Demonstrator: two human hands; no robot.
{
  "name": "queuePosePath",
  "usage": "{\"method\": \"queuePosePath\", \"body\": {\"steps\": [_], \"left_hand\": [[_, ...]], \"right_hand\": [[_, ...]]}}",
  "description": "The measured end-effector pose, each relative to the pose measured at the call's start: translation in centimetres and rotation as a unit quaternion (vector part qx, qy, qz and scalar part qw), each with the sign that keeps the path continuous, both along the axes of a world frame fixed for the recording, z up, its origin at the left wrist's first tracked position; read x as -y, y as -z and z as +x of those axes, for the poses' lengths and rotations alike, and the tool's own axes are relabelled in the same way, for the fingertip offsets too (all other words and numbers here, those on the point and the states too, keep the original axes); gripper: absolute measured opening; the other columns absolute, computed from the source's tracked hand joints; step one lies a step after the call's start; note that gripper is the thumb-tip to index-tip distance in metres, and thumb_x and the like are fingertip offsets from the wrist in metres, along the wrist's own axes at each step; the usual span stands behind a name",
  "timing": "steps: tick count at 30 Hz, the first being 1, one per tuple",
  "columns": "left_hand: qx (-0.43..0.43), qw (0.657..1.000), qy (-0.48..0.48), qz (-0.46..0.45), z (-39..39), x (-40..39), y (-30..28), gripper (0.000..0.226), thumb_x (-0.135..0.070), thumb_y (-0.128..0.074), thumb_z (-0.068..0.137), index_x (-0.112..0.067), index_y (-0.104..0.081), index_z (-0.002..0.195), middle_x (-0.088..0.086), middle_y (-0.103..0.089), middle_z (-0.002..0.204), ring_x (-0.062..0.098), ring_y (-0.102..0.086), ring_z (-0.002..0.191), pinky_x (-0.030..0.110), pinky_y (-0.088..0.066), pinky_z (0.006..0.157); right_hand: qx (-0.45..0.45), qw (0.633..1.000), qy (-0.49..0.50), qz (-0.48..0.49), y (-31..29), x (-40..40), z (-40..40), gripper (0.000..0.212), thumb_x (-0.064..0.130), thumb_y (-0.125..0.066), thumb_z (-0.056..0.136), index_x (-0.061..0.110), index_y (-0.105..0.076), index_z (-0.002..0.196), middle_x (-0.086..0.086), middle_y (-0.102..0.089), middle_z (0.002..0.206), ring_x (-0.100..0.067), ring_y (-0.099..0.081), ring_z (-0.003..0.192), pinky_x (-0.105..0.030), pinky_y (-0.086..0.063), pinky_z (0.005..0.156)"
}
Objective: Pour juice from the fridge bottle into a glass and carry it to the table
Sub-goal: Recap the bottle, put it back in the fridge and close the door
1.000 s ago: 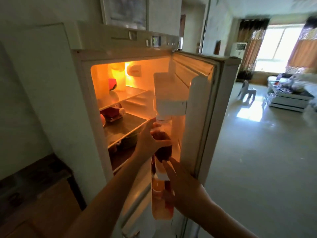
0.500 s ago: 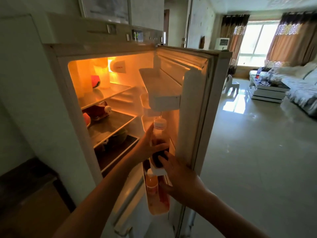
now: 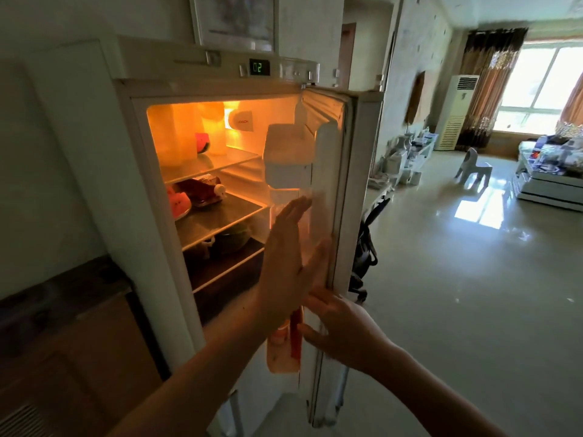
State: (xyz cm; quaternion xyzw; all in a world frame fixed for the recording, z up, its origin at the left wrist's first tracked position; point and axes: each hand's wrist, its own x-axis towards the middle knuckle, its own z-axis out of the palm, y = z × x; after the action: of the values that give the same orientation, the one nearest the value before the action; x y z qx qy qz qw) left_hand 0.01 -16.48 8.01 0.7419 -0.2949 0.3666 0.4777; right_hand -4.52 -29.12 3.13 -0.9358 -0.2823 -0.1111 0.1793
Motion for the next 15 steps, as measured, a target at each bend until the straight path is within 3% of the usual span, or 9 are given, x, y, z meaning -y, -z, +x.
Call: {"method": "queuePosePath", "body": {"steps": [3, 7, 11, 15], "left_hand": [[-0.014, 0.995, -0.071, 0.063, -0.9, 2.7, 0.8, 0.069, -0.043, -0.057, 0.088, -0.016, -0.028, 0.144, 0.002, -0.036, 0.149, 0.014, -0.032, 0.138, 0.049, -0.037, 0.105], [-0.077, 0.988, -0.127, 0.038, -2.1, 4.7, 2.9, 0.083, -0.043, -0.064, 0.084, -0.026, -0.015, 0.149, -0.005, -0.029, 0.152, 0.006, -0.029, 0.136, 0.042, -0.039, 0.107], [-0.073, 0.98, -0.181, 0.034, -2.8, 4.9, 4.0, 0.086, -0.037, -0.069, 0.081, -0.033, -0.014, 0.147, -0.003, -0.045, 0.142, 0.013, -0.049, 0.124, 0.048, -0.045, 0.099], [-0.054, 0.968, -0.242, 0.049, -3.0, 4.4, 4.1, 0.083, -0.038, -0.068, 0.081, -0.03, -0.017, 0.146, 0.002, -0.054, 0.136, 0.018, -0.059, 0.113, 0.047, -0.045, 0.098]], "right_hand": [[0.022, 0.999, -0.023, 0.008, 0.3, 2.5, -0.7, 0.038, 0.046, -0.045, 0.087, 0.031, -0.049, 0.121, 0.009, -0.057, 0.126, -0.005, -0.061, 0.096, -0.025, -0.053, 0.081], [0.029, 0.999, -0.027, 0.035, 1.1, 5.0, -1.2, 0.031, 0.038, -0.049, 0.086, 0.03, -0.058, 0.115, 0.013, -0.062, 0.119, 0.003, -0.058, 0.083, -0.028, -0.055, 0.076], [0.02, 0.999, 0.011, 0.038, 2.4, 7.2, -0.8, 0.026, 0.031, -0.059, 0.086, 0.029, -0.061, 0.112, 0.013, -0.062, 0.115, 0.001, -0.058, 0.091, -0.028, -0.054, 0.081], [0.0, 0.999, 0.029, 0.022, 3.8, 8.4, 0.0, 0.029, 0.035, -0.059, 0.087, 0.03, -0.059, 0.116, 0.014, -0.058, 0.118, 0.005, -0.051, 0.091, -0.017, -0.046, 0.079]]}}
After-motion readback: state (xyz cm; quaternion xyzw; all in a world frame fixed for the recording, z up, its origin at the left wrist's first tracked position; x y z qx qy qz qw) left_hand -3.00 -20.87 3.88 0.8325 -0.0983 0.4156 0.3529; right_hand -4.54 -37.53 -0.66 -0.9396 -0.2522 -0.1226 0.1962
